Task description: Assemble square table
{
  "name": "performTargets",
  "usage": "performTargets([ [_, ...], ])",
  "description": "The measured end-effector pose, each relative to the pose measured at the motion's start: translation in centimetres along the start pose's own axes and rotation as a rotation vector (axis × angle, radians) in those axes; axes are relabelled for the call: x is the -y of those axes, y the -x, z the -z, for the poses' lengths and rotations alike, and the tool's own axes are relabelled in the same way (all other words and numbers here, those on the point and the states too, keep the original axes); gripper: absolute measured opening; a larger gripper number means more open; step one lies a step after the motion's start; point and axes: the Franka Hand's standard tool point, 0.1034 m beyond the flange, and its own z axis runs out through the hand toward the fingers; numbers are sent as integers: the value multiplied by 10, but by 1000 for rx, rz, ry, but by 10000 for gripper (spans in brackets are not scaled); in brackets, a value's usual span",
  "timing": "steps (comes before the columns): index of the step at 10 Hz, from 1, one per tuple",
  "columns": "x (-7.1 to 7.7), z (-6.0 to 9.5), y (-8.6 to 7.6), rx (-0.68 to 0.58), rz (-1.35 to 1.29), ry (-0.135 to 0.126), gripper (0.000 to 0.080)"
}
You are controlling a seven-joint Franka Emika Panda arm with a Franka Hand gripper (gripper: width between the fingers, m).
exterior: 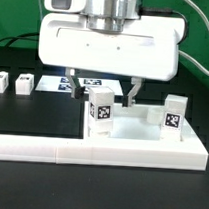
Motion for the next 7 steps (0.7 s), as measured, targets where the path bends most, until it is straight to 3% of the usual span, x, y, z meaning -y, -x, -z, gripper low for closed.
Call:
performTargets([
  [7,-2,3,-3,-3,401,1,649],
])
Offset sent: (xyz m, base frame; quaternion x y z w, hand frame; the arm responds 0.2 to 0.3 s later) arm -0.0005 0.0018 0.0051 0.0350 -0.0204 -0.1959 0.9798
